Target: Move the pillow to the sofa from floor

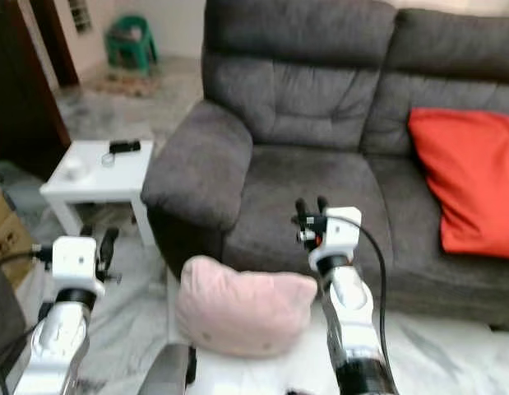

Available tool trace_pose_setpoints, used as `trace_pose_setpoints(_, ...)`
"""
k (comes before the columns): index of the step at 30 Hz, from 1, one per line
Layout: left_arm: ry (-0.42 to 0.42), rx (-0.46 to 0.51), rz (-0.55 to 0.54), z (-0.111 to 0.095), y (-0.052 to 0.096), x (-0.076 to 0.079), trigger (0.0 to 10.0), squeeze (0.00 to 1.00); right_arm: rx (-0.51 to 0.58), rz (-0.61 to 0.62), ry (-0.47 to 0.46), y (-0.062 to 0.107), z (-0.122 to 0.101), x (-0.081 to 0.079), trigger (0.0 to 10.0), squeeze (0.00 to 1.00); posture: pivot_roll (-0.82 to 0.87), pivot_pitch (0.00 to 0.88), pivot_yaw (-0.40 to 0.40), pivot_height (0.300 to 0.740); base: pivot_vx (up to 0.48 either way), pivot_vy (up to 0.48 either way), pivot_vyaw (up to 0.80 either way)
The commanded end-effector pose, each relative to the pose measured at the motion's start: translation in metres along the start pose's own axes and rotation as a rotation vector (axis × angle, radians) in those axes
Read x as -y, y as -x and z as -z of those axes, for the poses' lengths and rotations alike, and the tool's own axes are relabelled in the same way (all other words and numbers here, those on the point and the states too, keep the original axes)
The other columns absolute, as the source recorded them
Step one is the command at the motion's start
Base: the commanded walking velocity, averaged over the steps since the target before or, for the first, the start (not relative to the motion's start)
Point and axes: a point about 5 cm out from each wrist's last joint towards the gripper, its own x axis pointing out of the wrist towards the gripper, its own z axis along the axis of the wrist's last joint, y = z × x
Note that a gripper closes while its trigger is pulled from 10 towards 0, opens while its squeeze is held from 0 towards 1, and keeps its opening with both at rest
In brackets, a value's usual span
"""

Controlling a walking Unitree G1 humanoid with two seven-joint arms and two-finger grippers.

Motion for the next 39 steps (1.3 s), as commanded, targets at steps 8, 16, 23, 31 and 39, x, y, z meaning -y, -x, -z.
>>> trace_pose_setpoints(8,0.013,-0.009,0.024,0.000,-0.002,0.007,10.0,0.00,-0.018,-0.009,0.006,-0.004,-0.003,0.002,10.0,0.00,0.12,0.000,-0.073,0.601,0.000,0.000,0.00)
trace_pose_setpoints(16,0.020,-0.016,0.022,0.001,-0.002,0.007,10.0,0.00,0.005,-0.033,-0.002,-0.004,-0.006,-0.001,10.0,0.00,0.12,0.000,-0.080,0.582,0.000,0.000,0.00)
trace_pose_setpoints(23,0.024,-0.020,0.023,0.002,-0.001,0.009,10.0,0.00,-0.001,-0.040,0.002,-0.005,-0.007,0.000,10.0,0.00,0.12,0.000,-0.083,0.582,0.000,0.000,0.00)
trace_pose_setpoints(31,0.026,-0.022,0.026,0.003,-0.001,0.009,10.0,0.00,-0.009,-0.066,0.022,-0.008,-0.006,-0.003,10.0,0.00,0.12,0.000,-0.083,0.567,0.000,0.000,0.00)
trace_pose_setpoints(39,0.032,-0.032,0.044,0.004,-0.002,0.012,10.0,0.00,-0.010,-0.071,0.006,-0.008,-0.007,-0.007,10.0,0.00,0.12,0.000,-0.081,0.567,0.000,0.000,0.00)
